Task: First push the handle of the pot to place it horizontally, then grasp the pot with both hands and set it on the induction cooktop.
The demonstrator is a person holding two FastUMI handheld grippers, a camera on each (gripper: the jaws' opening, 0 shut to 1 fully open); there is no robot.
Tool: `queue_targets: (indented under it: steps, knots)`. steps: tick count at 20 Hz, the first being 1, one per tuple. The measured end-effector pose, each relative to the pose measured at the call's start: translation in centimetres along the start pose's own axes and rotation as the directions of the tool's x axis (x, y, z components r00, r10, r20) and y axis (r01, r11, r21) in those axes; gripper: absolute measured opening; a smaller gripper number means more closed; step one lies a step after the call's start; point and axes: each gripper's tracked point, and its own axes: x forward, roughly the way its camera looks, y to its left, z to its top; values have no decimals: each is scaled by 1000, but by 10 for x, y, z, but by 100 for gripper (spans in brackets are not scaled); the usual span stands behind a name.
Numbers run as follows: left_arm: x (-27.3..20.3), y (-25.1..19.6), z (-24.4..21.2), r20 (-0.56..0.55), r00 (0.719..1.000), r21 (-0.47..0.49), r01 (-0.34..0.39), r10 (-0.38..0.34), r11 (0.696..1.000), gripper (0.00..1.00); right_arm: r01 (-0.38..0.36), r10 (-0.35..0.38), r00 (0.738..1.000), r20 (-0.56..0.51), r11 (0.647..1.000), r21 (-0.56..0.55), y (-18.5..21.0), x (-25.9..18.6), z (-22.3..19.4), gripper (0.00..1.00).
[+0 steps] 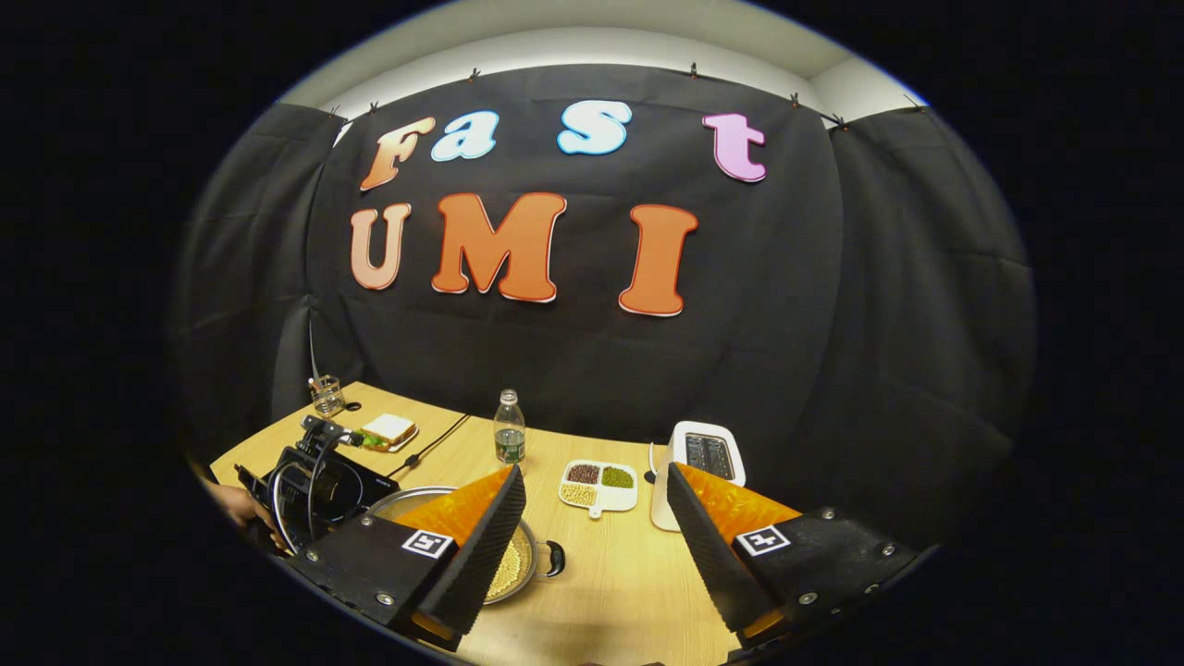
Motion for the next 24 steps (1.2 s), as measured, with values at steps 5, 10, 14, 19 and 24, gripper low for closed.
queue_targets:
  steps: [5,10,14,19,24]
  knots:
    - [7,-8,20,57,998,78,22,-26,997,8,-45,44,993,-110,999,-5,21,14,-31,95]
    - [17,-18,35,92,994,121,55,-66,991,8,-57,58,976,-212,998,7,33,29,-60,96]
    - [18,-27,43,104,991,160,72,-90,984,8,-45,50,952,-303,999,25,34,40,-90,96]
    - [25,-35,54,117,988,198,77,-102,977,8,-16,57,913,-405,995,103,36,51,-123,96]
    - [27,-41,61,128,981,199,121,-148,973,8,24,37,879,-475,992,122,27,60,-150,96]
